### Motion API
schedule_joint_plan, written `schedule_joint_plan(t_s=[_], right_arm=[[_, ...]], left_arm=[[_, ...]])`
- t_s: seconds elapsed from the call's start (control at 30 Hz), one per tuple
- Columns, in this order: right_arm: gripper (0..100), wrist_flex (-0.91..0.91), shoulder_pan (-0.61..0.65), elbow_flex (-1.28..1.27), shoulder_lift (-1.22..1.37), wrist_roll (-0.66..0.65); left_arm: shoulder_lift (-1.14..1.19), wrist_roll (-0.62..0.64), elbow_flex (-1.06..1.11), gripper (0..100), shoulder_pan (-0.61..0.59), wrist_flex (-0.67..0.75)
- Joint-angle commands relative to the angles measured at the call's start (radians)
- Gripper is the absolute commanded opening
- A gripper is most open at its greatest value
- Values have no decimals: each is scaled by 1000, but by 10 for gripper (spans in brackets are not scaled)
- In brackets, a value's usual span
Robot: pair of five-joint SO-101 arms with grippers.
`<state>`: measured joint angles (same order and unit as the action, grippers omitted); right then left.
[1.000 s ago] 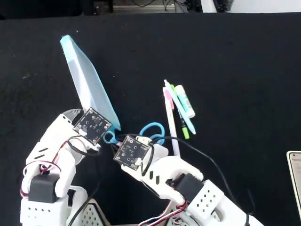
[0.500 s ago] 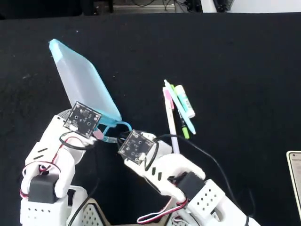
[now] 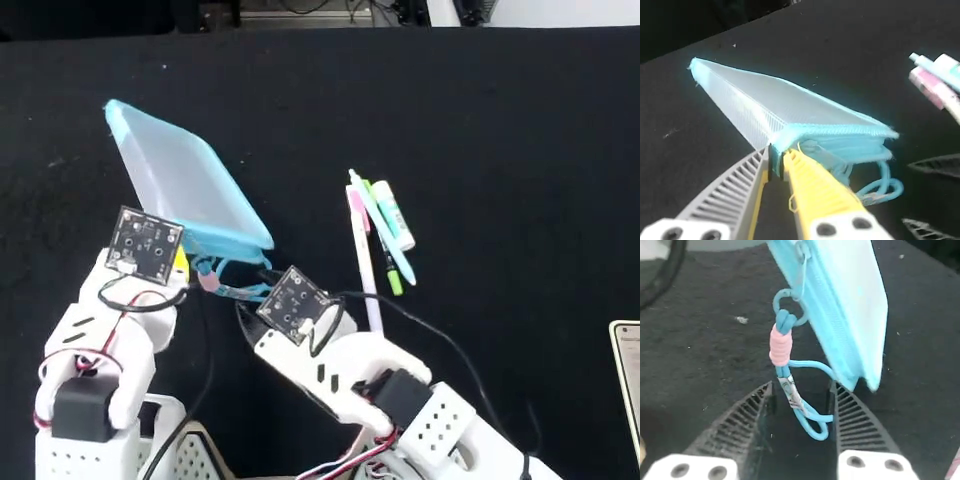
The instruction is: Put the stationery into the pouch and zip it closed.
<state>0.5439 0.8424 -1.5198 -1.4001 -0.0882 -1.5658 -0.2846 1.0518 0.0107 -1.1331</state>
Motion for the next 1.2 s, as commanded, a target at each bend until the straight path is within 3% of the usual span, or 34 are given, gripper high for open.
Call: schedule_joint_plan(t_s=[0.0, 0.27, 0.4, 0.57, 0.9, 1.17], right_arm=[[165, -57, 8, 19, -12, 14], [163, -184, 114, -18, -4, 14], [163, -212, 114, -12, -4, 17], [165, -255, 110, -19, -2, 121], [163, -299, 103, -18, 13, 121], [162, -420, 51, 105, 374, 127]], left_arm=[[2, 25, -102, 29, 45, -48], [3, 23, -137, 29, 56, -52], [5, 25, -173, 29, 59, -57], [5, 25, -165, 29, 111, -55], [5, 61, -171, 29, 116, -51], [3, 61, -174, 29, 116, -57]])
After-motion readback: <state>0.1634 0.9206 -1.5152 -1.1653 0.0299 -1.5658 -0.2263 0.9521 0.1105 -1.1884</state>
